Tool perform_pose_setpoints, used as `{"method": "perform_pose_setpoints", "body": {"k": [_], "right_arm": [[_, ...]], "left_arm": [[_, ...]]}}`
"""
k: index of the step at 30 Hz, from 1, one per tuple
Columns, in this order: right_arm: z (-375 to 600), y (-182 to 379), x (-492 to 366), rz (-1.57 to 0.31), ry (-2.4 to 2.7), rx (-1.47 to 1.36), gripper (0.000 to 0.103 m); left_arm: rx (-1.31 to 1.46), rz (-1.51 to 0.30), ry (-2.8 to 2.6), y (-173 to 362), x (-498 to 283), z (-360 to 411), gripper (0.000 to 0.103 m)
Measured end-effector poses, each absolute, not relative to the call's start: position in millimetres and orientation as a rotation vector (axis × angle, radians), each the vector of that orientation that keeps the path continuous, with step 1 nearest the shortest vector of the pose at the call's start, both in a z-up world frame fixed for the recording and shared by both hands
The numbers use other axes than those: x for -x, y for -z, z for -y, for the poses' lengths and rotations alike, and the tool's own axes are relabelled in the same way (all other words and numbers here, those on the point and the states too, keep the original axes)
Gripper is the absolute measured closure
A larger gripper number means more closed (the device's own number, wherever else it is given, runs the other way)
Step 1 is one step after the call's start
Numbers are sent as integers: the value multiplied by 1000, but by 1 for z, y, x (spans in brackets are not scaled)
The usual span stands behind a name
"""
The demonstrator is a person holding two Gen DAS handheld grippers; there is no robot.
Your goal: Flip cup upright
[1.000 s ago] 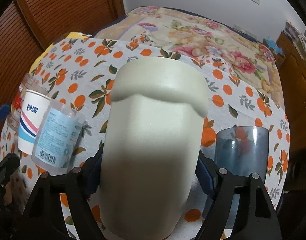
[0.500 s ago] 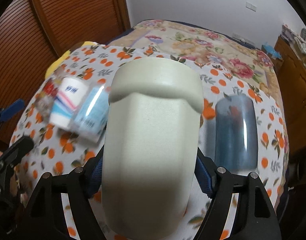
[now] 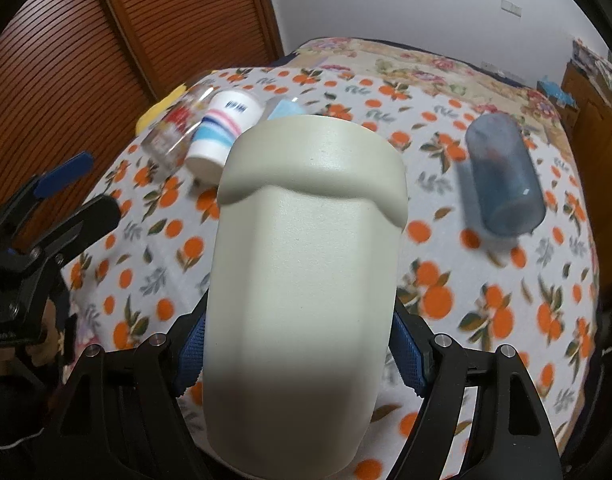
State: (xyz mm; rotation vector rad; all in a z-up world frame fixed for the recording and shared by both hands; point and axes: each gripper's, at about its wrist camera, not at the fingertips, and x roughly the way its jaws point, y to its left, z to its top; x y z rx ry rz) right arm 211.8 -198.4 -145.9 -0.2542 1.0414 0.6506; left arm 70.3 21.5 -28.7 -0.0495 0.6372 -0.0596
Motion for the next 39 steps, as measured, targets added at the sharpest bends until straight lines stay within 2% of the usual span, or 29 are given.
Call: {"method": "perform_pose_setpoints", "body": {"k": [18, 24, 39], "right_arm": [[181, 168, -205, -1075, -637, 264, 23], [192, 148, -196, -1006, -636, 250, 18], [262, 108, -156, -852, -555, 233, 16]], "left_arm": [[77, -691, 46, 48, -71, -27, 6], [91, -705, 65, 44, -75, -22, 6], [93, -728, 123, 19, -85, 12, 6]]}}
